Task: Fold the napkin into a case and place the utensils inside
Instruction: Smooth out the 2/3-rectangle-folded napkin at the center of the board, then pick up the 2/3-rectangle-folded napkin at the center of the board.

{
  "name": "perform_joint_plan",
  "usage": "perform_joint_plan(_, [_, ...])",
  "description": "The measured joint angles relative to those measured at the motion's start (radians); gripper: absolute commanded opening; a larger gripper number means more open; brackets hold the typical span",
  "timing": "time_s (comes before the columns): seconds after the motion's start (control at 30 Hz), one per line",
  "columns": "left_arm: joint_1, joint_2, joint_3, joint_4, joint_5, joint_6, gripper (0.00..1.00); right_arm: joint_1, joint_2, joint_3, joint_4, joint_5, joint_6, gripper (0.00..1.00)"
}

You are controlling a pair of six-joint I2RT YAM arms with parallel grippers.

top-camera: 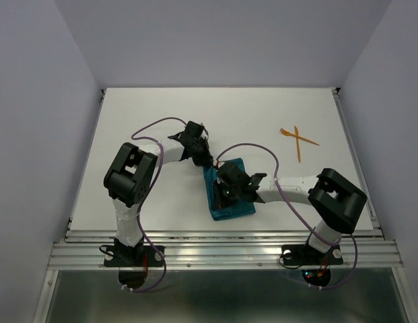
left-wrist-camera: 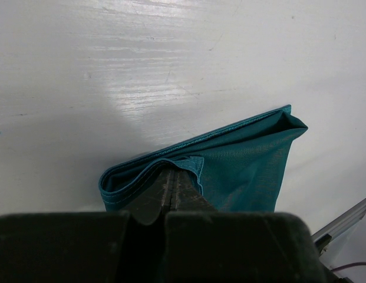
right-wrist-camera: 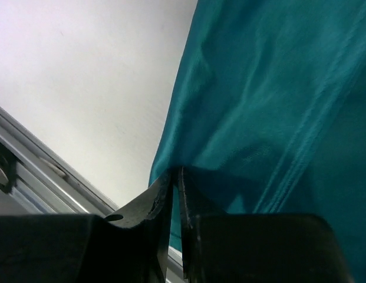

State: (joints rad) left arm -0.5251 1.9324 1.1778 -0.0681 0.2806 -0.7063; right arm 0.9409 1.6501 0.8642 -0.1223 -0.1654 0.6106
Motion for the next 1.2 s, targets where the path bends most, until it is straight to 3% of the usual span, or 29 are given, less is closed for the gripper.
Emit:
perform_joint_plan(1.0, [0.0,0.0,0.0,-0.002,0.001,-0.007,0.0,0.115,0.045,0.033,-0.03,0.001,-0.011,0.13])
perform_joint_plan(1.2, [0.0,0.0,0.0,-0.002,0.0,-0.007,0.0,0.117,0.015,0.034,-0.066,0.072,-0.012,0.15])
